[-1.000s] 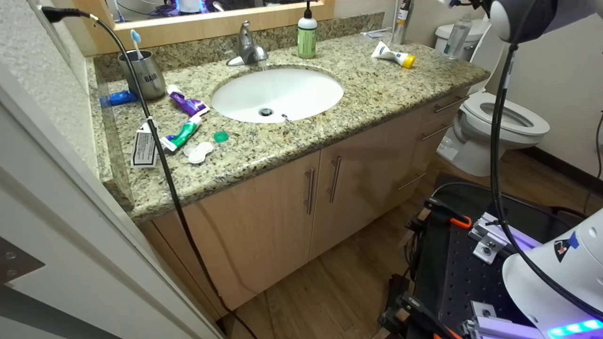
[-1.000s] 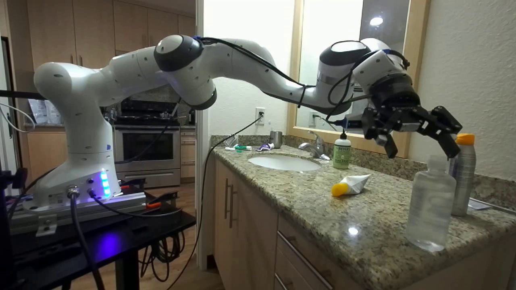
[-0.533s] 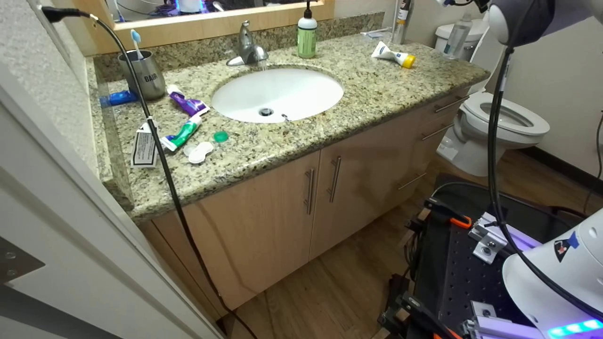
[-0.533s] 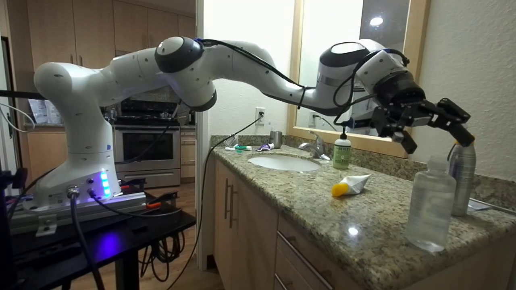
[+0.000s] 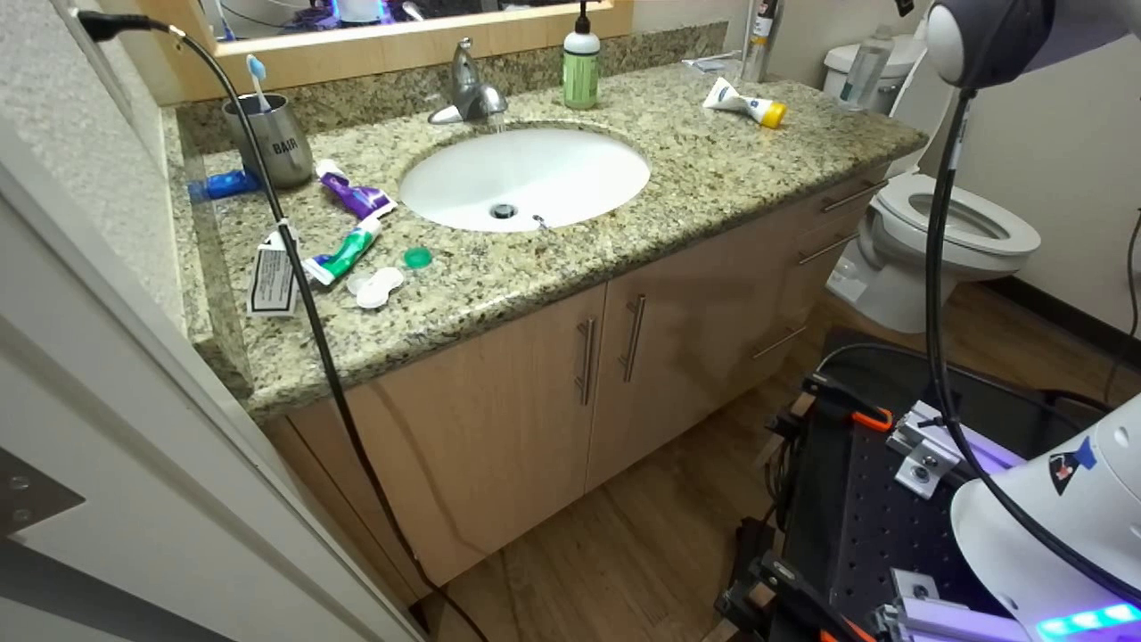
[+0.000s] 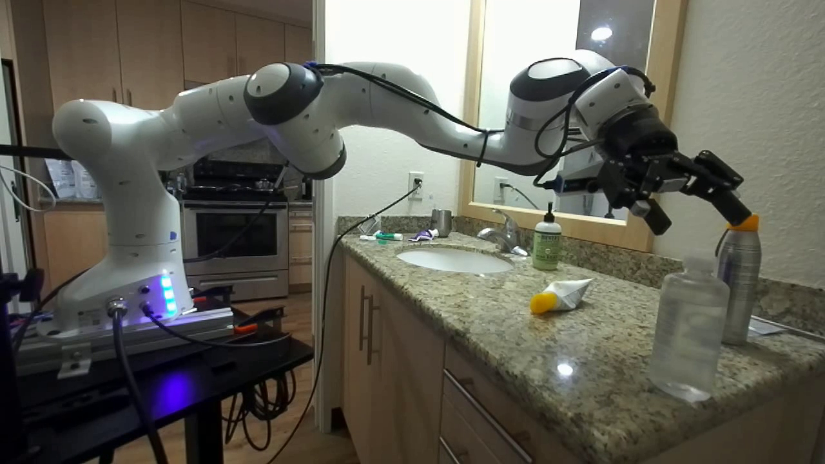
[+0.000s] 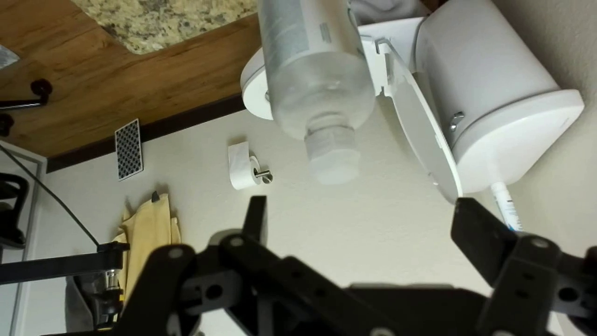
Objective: Move the clear bottle to the left
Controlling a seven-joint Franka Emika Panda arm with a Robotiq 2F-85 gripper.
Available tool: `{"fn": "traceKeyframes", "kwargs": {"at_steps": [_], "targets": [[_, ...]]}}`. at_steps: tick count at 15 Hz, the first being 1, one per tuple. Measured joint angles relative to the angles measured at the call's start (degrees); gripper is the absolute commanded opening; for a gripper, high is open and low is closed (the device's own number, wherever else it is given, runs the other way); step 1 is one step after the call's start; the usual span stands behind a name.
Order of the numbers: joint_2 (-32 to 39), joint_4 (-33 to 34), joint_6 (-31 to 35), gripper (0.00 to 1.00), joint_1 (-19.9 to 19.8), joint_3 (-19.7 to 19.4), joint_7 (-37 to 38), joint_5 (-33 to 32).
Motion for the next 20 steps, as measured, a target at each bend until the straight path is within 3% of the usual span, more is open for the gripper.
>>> {"fn": "traceKeyframes", "kwargs": {"at_steps": [11,20], "targets": [[3.3,2.3,-2.3,1.00,-0.7,1.6,-0.5,-2.7],[7.6,1.5,-2.6,1.00,-0.3,-2.2,5.9,-6.2]]}}
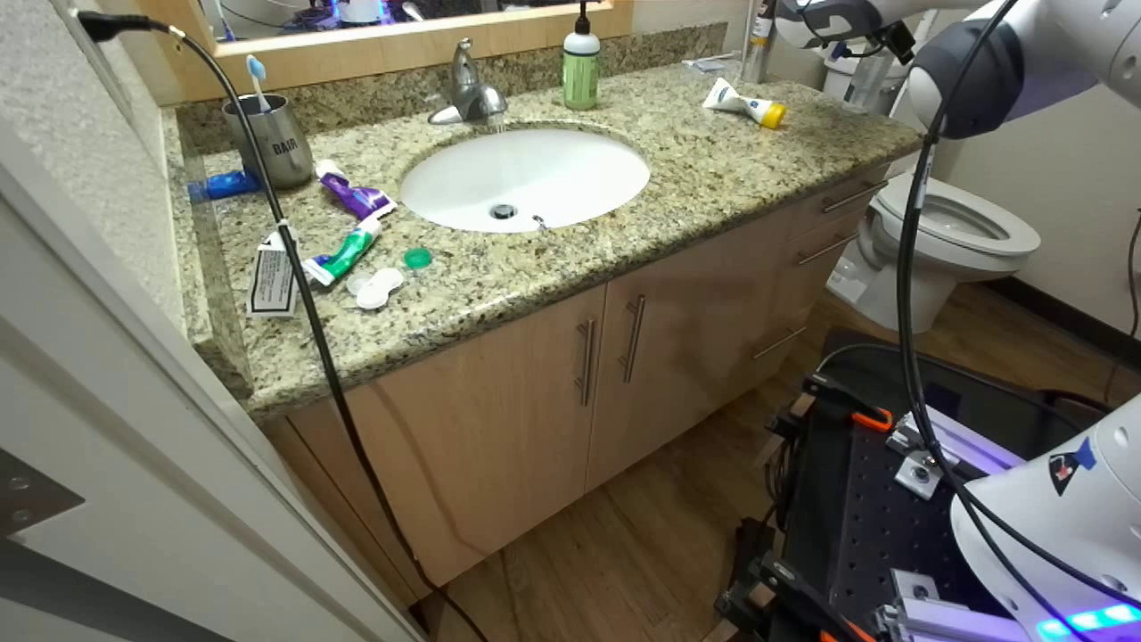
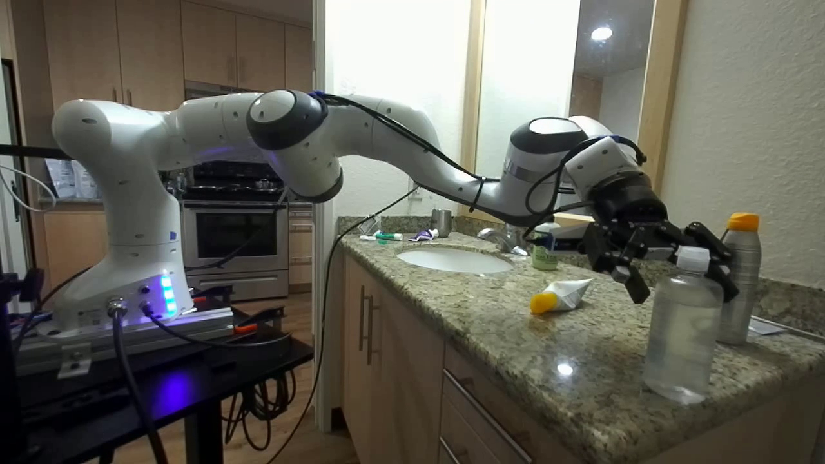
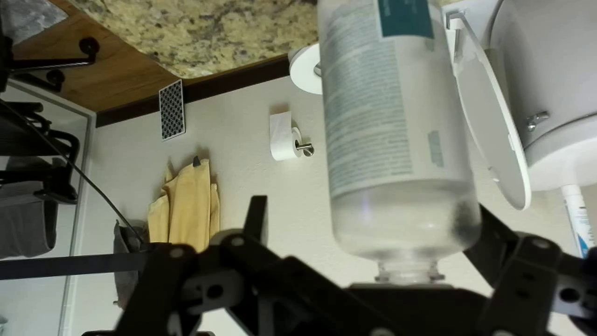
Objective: Move the clear bottle to the left
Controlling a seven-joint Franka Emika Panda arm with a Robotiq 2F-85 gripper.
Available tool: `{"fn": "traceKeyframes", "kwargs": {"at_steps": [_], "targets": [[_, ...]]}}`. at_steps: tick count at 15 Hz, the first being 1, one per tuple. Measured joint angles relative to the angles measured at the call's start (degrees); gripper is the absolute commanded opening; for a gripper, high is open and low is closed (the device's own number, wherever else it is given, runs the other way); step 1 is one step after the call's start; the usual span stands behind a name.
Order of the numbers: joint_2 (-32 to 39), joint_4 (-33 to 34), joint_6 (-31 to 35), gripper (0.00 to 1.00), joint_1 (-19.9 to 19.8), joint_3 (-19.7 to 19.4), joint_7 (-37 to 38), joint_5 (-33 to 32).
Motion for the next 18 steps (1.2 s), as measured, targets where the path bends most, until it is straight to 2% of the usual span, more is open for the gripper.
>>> {"fn": "traceKeyframes", "kwargs": {"at_steps": [2,3,9,15,18], "targets": [[0.0,0.0,0.0,1.00,0.0,-0.1,0.0,0.0],[0.0,0.0,0.0,0.80,0.0,-0.1,0.0,0.0],[0.0,0.2,0.2,0.38,0.2,0.0,0.0,0.1],[-0.1,0.4,0.1,0.37,0.2,0.3,-0.2,0.5],[-1.3,2.4,-0.7,0.37,-0.3,4.7,-4.5,2.4]]}}
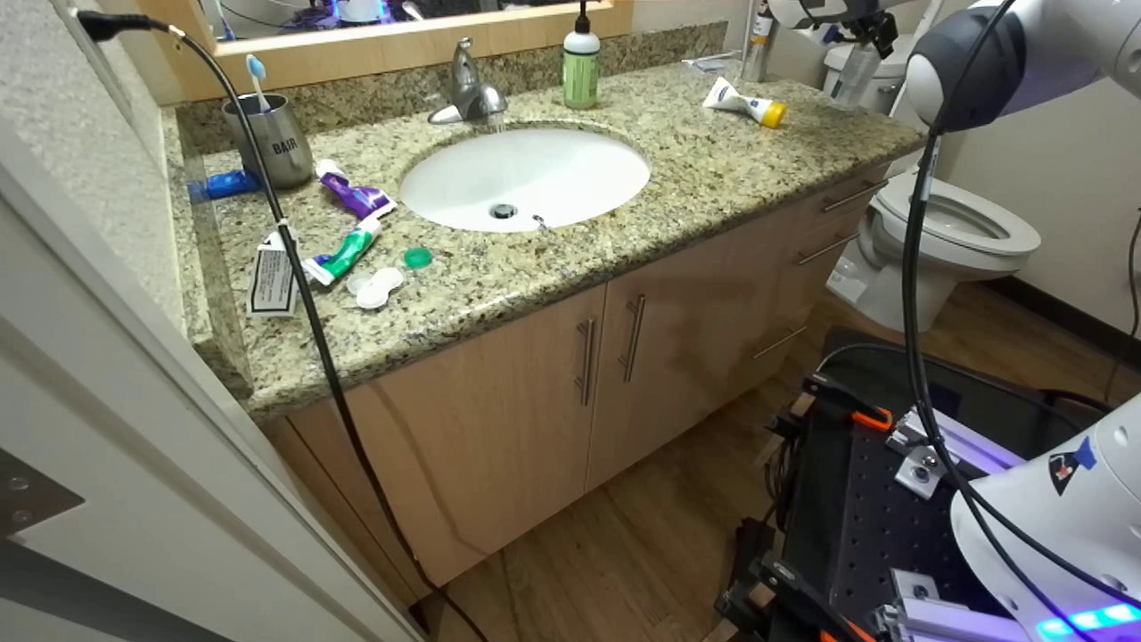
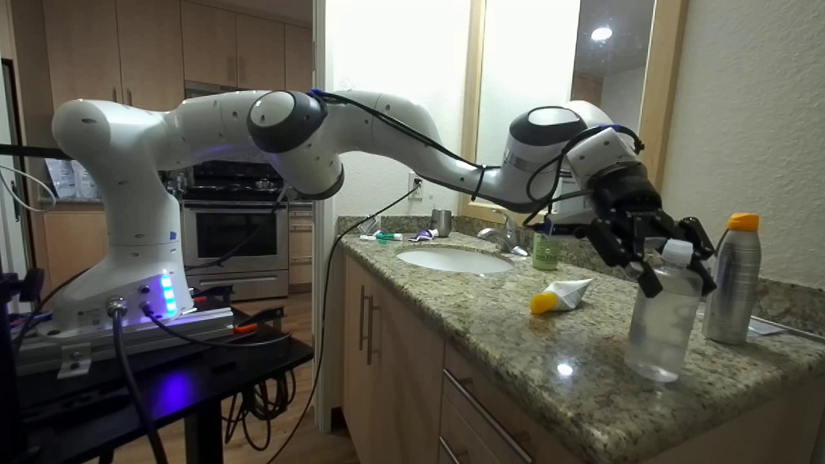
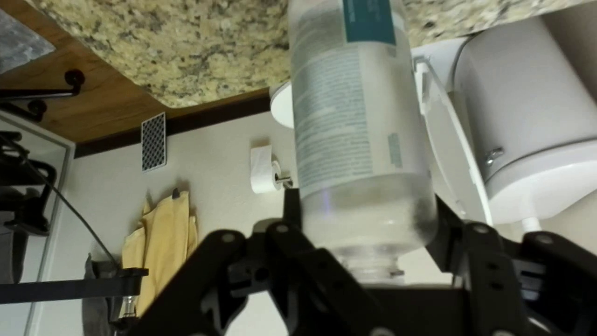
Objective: Move the clear bottle to the left
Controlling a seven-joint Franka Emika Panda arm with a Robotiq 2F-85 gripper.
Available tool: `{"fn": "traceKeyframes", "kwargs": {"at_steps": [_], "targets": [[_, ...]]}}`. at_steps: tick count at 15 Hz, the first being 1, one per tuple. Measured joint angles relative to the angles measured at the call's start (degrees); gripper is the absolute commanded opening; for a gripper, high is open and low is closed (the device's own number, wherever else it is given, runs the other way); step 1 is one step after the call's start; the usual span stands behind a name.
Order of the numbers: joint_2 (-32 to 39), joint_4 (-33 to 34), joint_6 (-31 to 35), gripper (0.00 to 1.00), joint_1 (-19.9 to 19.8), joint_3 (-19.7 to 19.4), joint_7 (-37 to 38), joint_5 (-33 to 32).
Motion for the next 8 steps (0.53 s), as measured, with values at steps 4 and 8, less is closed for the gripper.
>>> {"fn": "traceKeyframes", "kwargs": {"at_steps": [4,8], "targets": [[-6.2,0.1,0.6,0.37,0.2,7.2,-8.8,3.2],[-11.4,0.1,5.9,0.37,0.2,11.1,-17.0,5.3]]}}
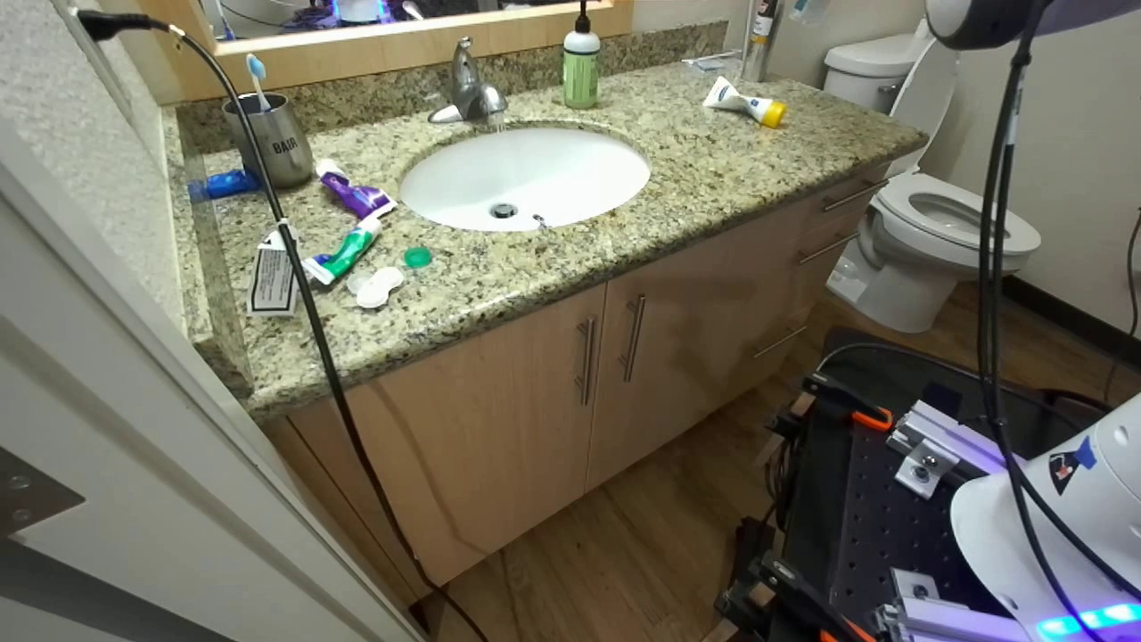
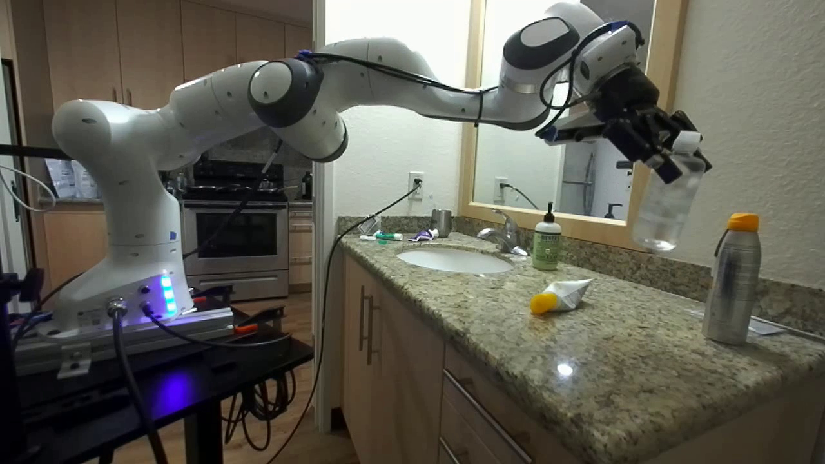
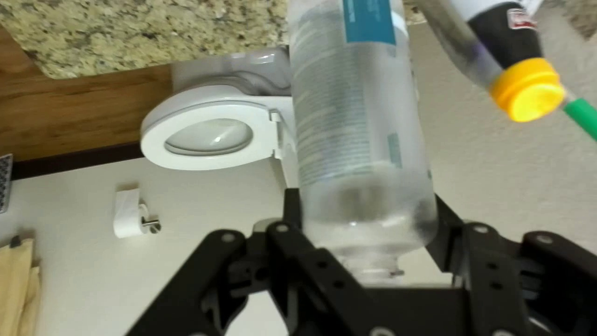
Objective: Move the clear bottle to the left
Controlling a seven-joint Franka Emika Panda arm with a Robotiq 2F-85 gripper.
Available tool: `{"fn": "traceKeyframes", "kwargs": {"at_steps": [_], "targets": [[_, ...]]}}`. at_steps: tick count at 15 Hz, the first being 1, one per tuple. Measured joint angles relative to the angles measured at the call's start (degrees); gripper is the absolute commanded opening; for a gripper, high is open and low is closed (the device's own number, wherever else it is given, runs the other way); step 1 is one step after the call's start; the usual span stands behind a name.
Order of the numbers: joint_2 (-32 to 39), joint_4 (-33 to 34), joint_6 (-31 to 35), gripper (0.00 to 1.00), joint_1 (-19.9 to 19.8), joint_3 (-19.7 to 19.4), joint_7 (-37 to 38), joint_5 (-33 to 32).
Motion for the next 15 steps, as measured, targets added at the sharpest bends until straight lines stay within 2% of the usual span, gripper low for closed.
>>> {"fn": "traceKeyframes", "kwargs": {"at_steps": [8,9,12,13,15], "targets": [[-4.4,0.0,11.8,0.37,-1.5,5.5,-22.9,4.9],[-4.6,0.0,13.5,0.62,-2.0,6.6,-26.0,6.4],[-5.6,0.0,15.7,0.62,-3.4,9.9,-31.1,10.0],[-5.9,0.0,15.7,0.37,-3.5,10.3,-31.4,10.2],[-5.9,-0.2,15.7,0.37,-3.4,10.4,-31.3,10.2]]}}
